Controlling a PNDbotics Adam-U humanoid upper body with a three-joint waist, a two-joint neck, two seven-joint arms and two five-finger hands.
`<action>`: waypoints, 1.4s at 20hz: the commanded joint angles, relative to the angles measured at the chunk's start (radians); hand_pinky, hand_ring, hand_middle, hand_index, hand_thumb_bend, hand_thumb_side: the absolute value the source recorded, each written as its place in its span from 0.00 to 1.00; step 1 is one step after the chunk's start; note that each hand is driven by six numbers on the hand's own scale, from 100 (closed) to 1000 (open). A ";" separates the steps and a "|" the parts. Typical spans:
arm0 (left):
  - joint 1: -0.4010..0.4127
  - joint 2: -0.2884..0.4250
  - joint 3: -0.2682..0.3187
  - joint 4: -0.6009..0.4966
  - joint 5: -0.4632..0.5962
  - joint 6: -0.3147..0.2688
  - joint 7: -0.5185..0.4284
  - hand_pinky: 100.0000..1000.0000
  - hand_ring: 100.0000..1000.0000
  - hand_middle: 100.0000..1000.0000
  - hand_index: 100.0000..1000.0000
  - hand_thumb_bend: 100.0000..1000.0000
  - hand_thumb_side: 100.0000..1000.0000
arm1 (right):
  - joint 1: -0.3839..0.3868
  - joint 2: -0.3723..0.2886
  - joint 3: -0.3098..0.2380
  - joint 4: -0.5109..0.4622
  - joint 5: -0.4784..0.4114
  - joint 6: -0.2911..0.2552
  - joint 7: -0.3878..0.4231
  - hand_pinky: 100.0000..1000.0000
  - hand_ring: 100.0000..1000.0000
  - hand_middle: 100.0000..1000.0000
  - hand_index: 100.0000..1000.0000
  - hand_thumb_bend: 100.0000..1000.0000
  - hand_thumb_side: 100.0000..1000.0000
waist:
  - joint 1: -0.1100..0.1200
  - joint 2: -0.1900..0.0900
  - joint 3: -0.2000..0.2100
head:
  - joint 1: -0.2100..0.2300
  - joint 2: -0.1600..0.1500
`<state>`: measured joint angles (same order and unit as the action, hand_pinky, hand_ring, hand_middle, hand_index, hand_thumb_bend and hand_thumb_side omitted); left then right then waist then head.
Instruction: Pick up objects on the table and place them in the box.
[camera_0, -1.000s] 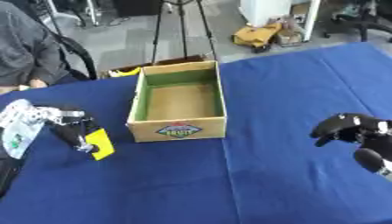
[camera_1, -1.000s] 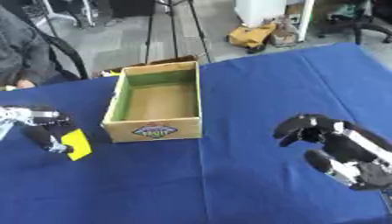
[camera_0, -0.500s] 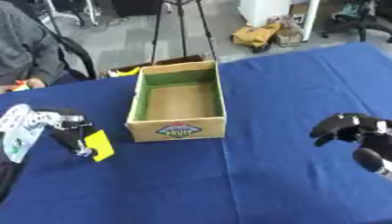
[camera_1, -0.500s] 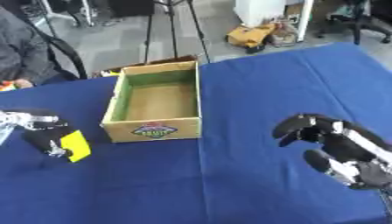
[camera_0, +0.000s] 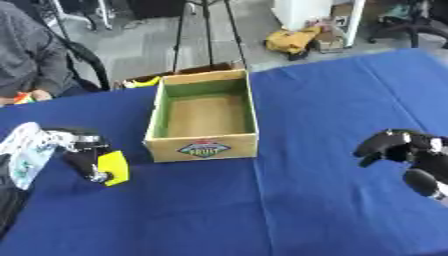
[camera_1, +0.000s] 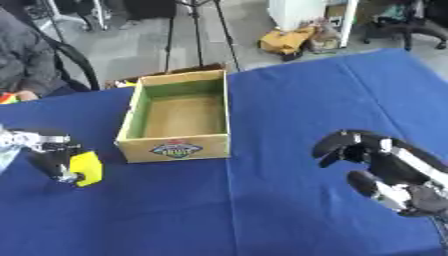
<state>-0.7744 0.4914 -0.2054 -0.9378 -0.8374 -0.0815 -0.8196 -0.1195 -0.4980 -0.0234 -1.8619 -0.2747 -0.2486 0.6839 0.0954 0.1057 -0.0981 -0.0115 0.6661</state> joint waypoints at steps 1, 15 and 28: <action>-0.014 0.014 0.006 -0.007 -0.007 0.012 0.038 0.56 0.45 0.43 0.52 0.00 0.23 | -0.012 -0.018 -0.009 -0.011 0.005 -0.003 0.002 0.68 0.76 0.72 0.77 0.21 0.53 | -0.006 -0.010 -0.001 | -0.001 -0.010; -0.090 0.051 0.030 -0.113 0.031 0.035 0.070 0.57 0.41 0.40 0.49 0.00 0.25 | -0.008 -0.022 -0.008 -0.008 -0.002 -0.005 0.003 0.68 0.76 0.72 0.77 0.21 0.53 | -0.008 -0.022 -0.002 | -0.001 -0.009; -0.181 -0.087 0.064 -0.060 -0.103 0.102 0.186 0.58 0.46 0.44 0.52 0.00 0.26 | -0.029 -0.024 0.015 -0.009 -0.011 -0.004 0.027 0.68 0.76 0.72 0.77 0.21 0.53 | 0.000 -0.018 -0.057 | 0.035 -0.019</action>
<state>-0.9292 0.4059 -0.1595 -1.0009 -0.9218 0.0120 -0.6538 -0.1355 -0.4980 -0.0081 -1.8613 -0.2796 -0.2513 0.7056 0.1014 0.1000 -0.1602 0.0160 0.6575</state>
